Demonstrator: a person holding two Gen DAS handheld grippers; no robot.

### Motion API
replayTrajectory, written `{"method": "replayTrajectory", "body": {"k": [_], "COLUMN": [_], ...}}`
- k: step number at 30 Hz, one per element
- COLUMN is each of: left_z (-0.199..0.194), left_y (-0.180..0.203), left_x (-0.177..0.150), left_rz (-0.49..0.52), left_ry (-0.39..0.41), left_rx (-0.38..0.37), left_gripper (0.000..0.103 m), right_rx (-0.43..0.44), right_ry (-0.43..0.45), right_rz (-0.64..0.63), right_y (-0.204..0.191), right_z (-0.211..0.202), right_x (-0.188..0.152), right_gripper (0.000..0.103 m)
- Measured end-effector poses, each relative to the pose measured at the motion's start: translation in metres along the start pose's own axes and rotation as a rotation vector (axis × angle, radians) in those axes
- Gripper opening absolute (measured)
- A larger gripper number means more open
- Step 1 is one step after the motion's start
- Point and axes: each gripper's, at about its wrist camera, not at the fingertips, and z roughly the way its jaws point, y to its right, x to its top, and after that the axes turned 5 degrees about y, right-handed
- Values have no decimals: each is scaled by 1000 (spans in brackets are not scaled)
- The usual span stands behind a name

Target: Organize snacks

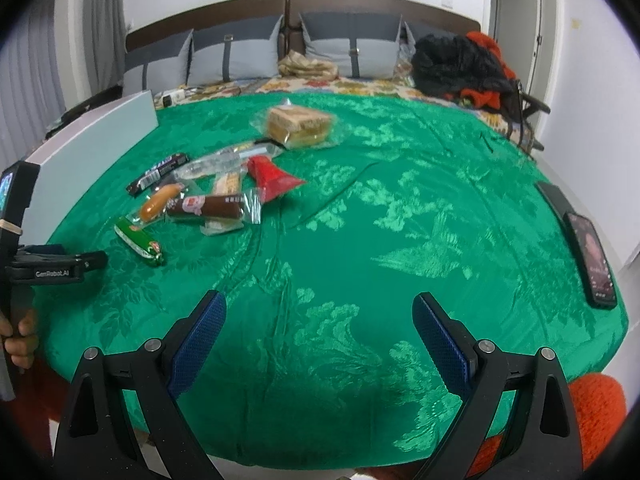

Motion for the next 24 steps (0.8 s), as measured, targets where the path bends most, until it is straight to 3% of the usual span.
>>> {"method": "replayTrajectory", "body": {"k": [15, 20, 24], "left_z": [-10, -9, -9], "left_y": [-3, -3, -2], "left_x": [-14, -15, -14], "left_rz": [39, 50, 55], "left_ry": [89, 117, 126], "left_rx": [-28, -39, -43], "left_gripper": [103, 103, 103], "right_rx": [45, 159, 178], "right_ry": [-109, -93, -94], "right_rz": [152, 197, 93], "right_y": [25, 24, 11], "right_z": [13, 14, 38], "right_x": [-8, 13, 53], "right_gripper": [96, 96, 96]}}
